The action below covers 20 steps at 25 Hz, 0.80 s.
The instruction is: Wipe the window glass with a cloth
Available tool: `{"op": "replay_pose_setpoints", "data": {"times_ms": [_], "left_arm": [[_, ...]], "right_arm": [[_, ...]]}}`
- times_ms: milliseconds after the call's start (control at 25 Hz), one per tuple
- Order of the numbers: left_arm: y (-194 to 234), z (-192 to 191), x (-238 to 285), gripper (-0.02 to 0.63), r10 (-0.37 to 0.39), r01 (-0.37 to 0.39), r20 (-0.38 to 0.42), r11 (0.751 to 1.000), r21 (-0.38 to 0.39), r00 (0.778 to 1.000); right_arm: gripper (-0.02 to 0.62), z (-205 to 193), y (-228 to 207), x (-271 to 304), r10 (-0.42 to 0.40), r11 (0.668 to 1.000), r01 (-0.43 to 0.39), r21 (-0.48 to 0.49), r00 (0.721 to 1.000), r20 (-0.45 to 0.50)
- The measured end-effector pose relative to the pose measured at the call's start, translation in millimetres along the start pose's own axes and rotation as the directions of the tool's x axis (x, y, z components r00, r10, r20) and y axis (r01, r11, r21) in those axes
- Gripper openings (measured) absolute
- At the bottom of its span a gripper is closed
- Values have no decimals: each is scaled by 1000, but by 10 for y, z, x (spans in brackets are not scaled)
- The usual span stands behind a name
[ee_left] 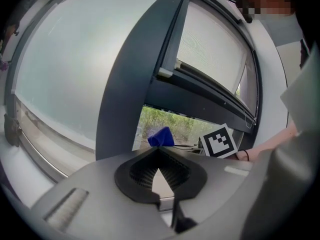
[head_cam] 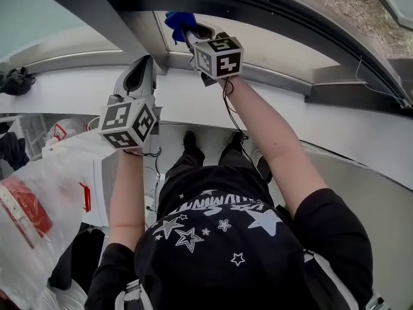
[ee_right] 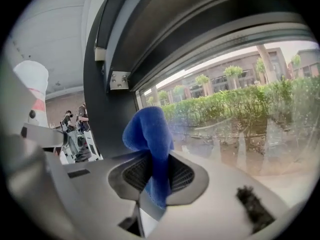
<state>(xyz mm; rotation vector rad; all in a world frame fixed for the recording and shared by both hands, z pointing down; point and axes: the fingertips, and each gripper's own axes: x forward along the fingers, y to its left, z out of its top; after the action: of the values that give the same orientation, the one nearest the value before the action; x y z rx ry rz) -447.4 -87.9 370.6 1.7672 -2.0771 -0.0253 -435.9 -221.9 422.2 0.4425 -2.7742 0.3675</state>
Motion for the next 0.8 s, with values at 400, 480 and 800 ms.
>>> {"op": "replay_pose_setpoints", "data": {"times_ms": [400, 480, 800], "left_arm": [[-1033, -103, 425, 8, -69, 71, -49, 996, 47, 996], [-1302, -148, 546, 8, -95, 98, -61, 994, 52, 994], [-2289, -373, 993, 8, -190, 202, -123, 975, 92, 974]], "right_arm": [[74, -189, -943, -1047, -90, 994, 89, 60, 996, 12], [74, -232, -1184, -1308, -116, 991, 115, 72, 993, 16], [74, -427, -2121, -2287, -237, 965, 233, 124, 971, 25]]}}
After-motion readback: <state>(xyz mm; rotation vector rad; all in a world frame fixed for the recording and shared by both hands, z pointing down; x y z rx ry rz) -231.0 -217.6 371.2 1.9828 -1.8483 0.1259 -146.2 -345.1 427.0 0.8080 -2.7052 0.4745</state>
